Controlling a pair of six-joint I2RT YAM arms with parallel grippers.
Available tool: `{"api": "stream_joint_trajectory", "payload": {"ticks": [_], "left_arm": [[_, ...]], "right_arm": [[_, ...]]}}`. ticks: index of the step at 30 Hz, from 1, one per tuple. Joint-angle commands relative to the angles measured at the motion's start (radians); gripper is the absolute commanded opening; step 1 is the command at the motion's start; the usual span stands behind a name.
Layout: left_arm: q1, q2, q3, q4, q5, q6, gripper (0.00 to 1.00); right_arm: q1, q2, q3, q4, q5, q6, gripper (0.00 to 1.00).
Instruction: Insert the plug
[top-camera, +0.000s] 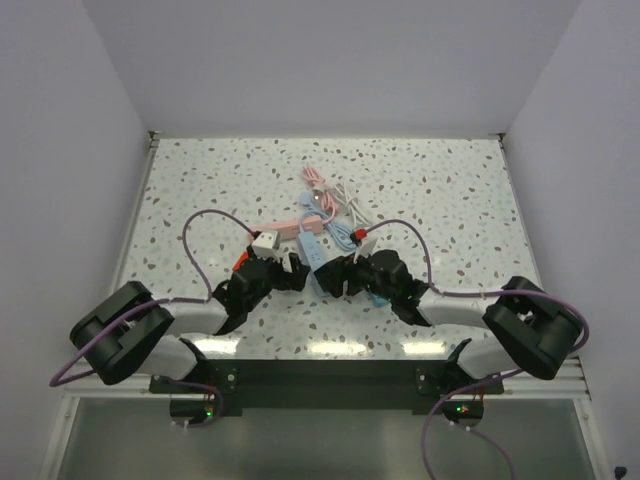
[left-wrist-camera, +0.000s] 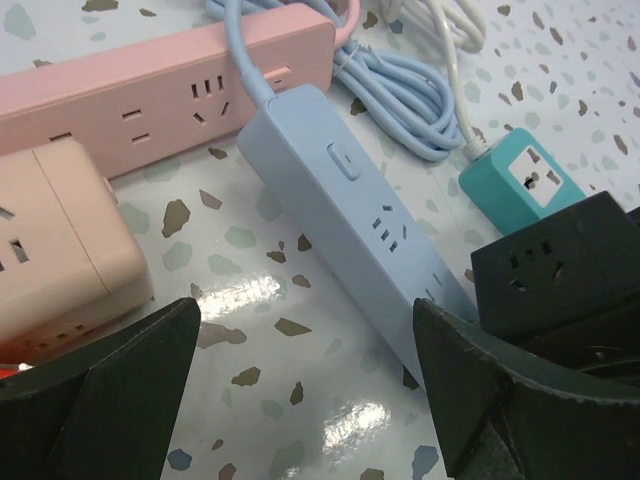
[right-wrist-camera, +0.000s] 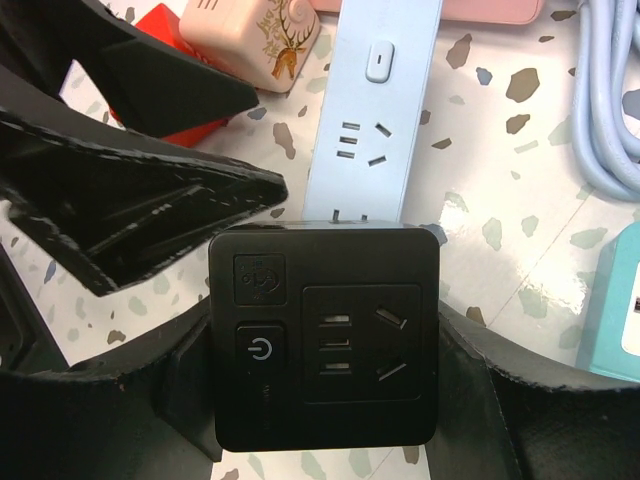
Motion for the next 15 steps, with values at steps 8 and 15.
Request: {"api": "stream_joint_trajectory", "payload": {"ticks": [8, 15], "left_arm": [[0.003, 0.082, 0.013, 0.131, 0.001, 0.006, 0.93], [0.003, 0.169, 0.021, 0.229, 0.03, -0.007, 0.93]], "right_arm": [[0.013, -0.018, 0.034, 0.037, 0.043, -0.005, 0.0], [0.019, -0.016, 0.032, 0.022, 0.05, -0.008, 0.0]]}}
